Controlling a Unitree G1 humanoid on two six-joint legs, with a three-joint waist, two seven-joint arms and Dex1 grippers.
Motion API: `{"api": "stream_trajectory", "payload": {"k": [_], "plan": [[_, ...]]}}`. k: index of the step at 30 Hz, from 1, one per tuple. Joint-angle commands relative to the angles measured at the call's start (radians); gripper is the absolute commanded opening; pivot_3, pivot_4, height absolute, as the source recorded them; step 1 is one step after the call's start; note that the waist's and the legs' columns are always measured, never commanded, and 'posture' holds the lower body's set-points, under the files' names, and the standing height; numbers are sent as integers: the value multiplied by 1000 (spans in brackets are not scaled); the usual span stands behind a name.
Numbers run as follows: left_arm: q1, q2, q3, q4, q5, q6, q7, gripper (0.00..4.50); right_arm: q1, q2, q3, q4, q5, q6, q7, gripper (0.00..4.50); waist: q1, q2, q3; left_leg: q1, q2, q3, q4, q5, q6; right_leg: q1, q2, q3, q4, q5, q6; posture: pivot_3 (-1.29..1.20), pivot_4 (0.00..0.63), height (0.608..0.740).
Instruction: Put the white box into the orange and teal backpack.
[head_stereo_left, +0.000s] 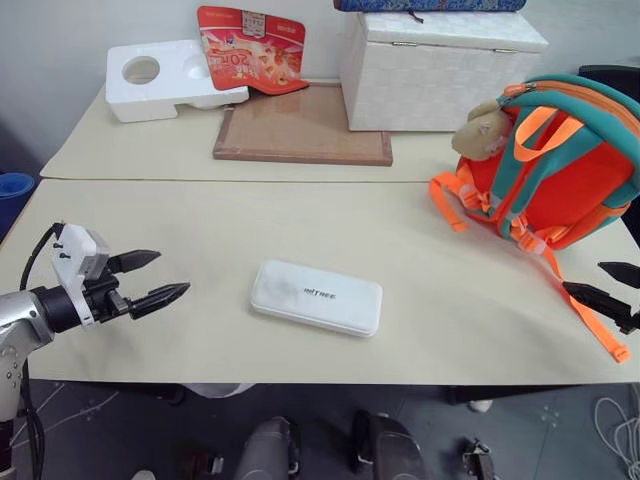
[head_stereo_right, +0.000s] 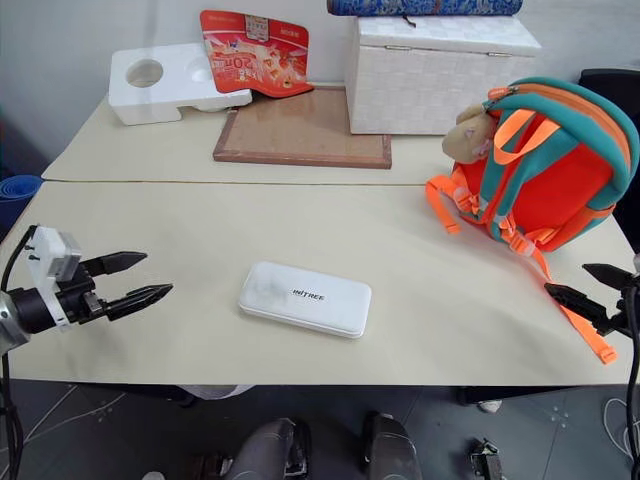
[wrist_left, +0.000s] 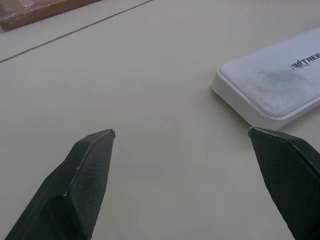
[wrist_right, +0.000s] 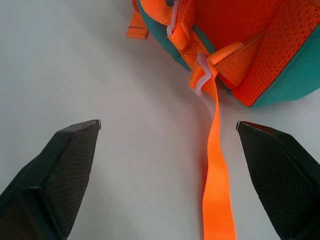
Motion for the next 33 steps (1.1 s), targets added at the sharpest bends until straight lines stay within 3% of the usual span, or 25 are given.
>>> {"api": "stream_trajectory", "payload": {"k": [1, 13, 20, 23, 33], "plan": [[3, 3, -35, -14, 59, -57, 20, 4500, -15, 10, -5, -49, 16, 8, -13, 4455, 0, 0, 0, 0, 0, 0, 0, 0, 0, 0, 0, 0, 0, 0, 0, 0, 150, 740], [-37, 6, -48, -9, 50, -12, 36, 4500, -28, 19, 4, -139, 26, 76, -44, 4455, -3, 0, 0, 0, 0, 1, 0, 0, 0, 0, 0, 0, 1, 0, 0, 0, 150, 740], [-41, 19, -97, -25, 66, -7, 11, 4500, -117, -22, 91, -144, 5, 63, 15, 4455, -14, 0, 0, 0, 0, 1, 0, 1, 0, 0, 0, 0, 2, 0, 0, 0, 150, 740], [-56, 37, -162, -18, 111, -52, -21, 3971, -159, -27, 192, -208, -9, 49, 64, 3920, -17, 0, 0, 0, 0, 1, 0, 1, 1, 0, 0, 0, 2, 0, 0, 0, 150, 740], [-189, -19, -396, 76, 264, -188, -38, 852, -180, 7, 480, -358, -52, 9, 211, 484, -8, 0, 0, 0, -1, 1, 1, 2, 3, -1, 0, 0, 2, 0, 1, 0, 150, 740]]}}
